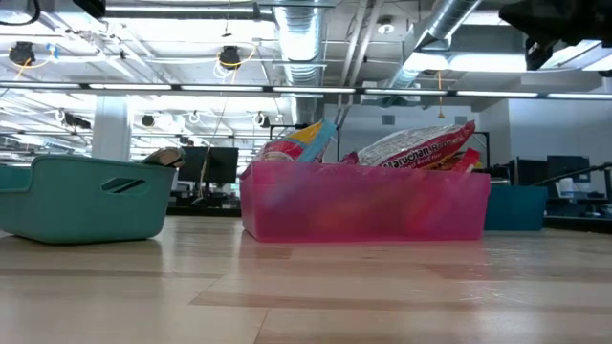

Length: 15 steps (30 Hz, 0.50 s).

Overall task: Pick & Place Food Item
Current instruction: Return to Home Position

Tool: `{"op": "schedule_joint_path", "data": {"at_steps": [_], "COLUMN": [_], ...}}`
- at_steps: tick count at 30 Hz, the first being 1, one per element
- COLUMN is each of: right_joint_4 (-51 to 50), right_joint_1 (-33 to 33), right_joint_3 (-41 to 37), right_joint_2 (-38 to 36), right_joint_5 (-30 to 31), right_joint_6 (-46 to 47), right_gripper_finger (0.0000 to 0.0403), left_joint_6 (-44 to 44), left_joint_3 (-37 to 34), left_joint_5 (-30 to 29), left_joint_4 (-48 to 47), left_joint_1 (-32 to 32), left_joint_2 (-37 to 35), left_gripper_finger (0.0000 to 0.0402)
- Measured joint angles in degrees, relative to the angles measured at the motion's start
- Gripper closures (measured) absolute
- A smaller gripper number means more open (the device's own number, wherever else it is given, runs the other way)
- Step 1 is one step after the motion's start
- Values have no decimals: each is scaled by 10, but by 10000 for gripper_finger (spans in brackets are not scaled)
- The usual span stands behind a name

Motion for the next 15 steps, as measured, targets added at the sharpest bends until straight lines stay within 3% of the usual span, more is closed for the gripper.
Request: {"op": "schedule_joint_path", "data": {"at_steps": [15], "right_joint_4": [-9], "right_joint_1": [0], "right_joint_3": [0], "right_joint_2": [-1], "right_joint_5": [0], "right_joint_6": [0], "right_gripper_finger": [403], "left_joint_6": [1], "left_joint_3": [-1], "left_joint_5": [4], "left_joint_4": [-13], "left_joint_1": [0], "left_joint_2": [-20], "left_gripper_finger": [401]}}
